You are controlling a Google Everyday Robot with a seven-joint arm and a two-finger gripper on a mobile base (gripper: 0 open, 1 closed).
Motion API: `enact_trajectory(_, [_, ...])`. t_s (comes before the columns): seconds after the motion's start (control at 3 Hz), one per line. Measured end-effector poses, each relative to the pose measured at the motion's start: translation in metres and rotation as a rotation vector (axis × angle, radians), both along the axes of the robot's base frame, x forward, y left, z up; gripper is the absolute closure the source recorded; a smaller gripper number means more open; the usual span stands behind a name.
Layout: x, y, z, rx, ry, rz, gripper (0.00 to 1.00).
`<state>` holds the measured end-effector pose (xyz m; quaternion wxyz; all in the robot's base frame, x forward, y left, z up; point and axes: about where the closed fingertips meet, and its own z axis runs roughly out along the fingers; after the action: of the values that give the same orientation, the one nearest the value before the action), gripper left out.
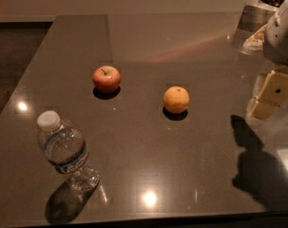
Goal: Pick orange
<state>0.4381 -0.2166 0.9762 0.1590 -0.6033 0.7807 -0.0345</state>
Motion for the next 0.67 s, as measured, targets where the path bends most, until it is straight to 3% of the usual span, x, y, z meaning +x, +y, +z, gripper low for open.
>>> enact_trajectory(0.67, [0.0039, 0.0084, -0.0047, 0.025, -0.002, 0.013, 0.00])
